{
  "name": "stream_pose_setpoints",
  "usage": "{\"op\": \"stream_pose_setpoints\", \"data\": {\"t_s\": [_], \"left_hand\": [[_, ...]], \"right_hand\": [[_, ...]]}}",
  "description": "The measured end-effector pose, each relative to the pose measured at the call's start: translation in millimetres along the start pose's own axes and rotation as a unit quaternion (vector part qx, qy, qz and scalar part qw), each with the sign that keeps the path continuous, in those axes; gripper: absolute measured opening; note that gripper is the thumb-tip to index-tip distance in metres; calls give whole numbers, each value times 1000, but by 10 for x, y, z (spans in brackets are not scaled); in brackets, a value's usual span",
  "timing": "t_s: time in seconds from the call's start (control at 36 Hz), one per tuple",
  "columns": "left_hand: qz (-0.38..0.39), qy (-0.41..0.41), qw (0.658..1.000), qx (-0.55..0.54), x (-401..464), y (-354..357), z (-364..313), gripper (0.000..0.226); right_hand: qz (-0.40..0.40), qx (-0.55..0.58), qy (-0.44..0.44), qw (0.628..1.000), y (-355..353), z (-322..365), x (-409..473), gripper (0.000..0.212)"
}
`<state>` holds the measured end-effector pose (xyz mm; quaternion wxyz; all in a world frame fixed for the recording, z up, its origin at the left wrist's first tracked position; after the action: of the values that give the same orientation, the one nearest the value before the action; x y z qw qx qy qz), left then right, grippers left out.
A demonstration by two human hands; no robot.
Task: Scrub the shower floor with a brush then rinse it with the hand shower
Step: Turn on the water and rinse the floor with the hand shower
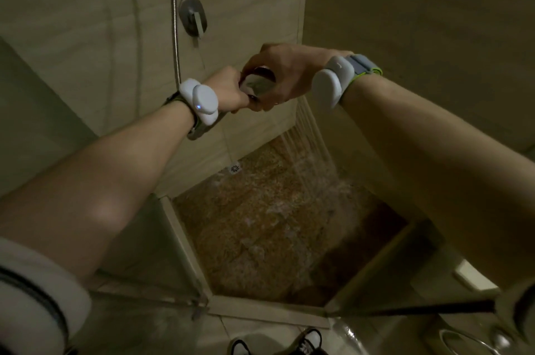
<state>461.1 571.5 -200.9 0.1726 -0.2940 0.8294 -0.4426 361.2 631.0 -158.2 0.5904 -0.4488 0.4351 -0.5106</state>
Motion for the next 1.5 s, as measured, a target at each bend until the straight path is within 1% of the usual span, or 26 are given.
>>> {"op": "stream_pose_setpoints", "data": {"t_s": [0.17,0.22,0.33,0.39,0.47,0.61,0.67,0.78,0.86,1.0,1.06,1.17,1.22,1.36,1.5], "left_hand": [[-18,-3,999,-26,116,18,-12,23],[-25,-1,999,-32,164,36,-17,23],[-23,4,998,-50,227,41,8,16],[-27,4,998,-55,252,18,30,18],[-19,1,998,-54,301,-4,73,29],[9,28,994,-102,436,-4,46,16],[26,41,993,-106,556,-23,12,18],[33,55,992,-110,749,4,-63,17],[33,66,992,-100,889,27,-170,24],[40,84,989,-118,1119,70,-324,25],[43,97,988,-111,1207,76,-380,24],[45,129,987,-87,1333,112,-518,32],[47,140,986,-83,1409,158,-585,32],[33,138,987,-80,1481,258,-616,33],[29,116,990,-69,1446,366,-573,27]], "right_hand": [[2,-19,3,1000,-118,-72,-2,49],[6,-29,10,1000,-147,-96,-10,54],[12,-36,15,999,-203,-84,1,65],[7,-35,12,999,-230,-83,30,71],[-9,-43,13,999,-252,-113,79,75],[-28,-57,14,998,-317,-217,89,78],[-39,-67,22,997,-361,-304,107,81],[-37,-82,49,995,-380,-490,130,84],[-34,-77,71,994,-421,-648,104,85],[-49,-69,90,992,-469,-873,27,84],[-57,-62,101,991,-491,-949,-6,86],[-71,-49,116,989,-519,-1084,-84,90],[-76,-44,127,988,-520,-1162,-123,91],[-80,-35,145,986,-487,-1266,-174,93],[-47,-42,155,986,-348,-1366,-79,87]]}}
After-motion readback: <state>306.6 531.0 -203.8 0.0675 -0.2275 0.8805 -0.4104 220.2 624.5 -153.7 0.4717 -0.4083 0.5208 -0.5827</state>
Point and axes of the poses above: each hand's wrist, its own x-axis towards the middle knuckle, its own y-axis out of the palm, z = x × y, the point moved 5 cm from there along x, towards the middle knuckle, and after that the axes turned 8 degrees about y, right-handed, at the moved point
